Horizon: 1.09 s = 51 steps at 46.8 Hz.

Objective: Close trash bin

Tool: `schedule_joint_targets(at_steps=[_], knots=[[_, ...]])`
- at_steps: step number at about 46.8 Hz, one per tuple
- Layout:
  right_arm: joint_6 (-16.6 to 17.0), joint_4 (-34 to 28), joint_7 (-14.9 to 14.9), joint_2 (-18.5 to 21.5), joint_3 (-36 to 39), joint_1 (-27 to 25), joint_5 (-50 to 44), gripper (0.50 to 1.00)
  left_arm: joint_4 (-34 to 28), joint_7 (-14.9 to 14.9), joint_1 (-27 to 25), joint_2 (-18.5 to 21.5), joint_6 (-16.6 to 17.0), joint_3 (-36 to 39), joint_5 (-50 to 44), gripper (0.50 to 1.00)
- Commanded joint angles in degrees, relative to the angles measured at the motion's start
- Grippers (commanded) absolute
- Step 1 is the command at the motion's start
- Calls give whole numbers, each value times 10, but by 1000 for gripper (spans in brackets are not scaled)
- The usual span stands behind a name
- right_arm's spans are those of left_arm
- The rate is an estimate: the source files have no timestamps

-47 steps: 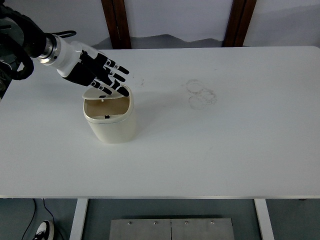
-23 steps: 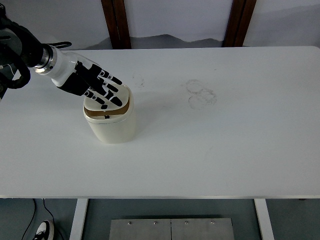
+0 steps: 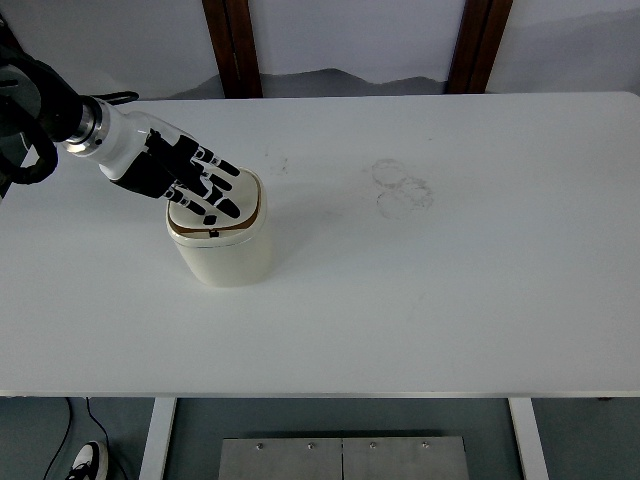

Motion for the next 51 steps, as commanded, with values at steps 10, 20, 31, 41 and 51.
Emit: schedule_joint_targets(at_steps=[10, 20, 31, 41, 51], knots=[[0, 0, 0, 0, 0, 0, 0, 995, 0, 0, 6, -1, 0, -1, 0, 1000], [0, 0, 0, 0, 0, 0, 0, 995, 1, 0, 9, -2, 0, -1, 0, 1000], [0, 0, 0, 0, 0, 0, 0, 995, 1, 0, 16, -2, 1, -2, 0, 1000], [0, -1, 0, 0, 0, 0, 0, 995, 2, 0, 16, -2, 1, -1, 0, 1000], [0, 0, 0, 0, 0, 0, 0, 995, 2, 0, 16, -2, 1, -2, 0, 1000]])
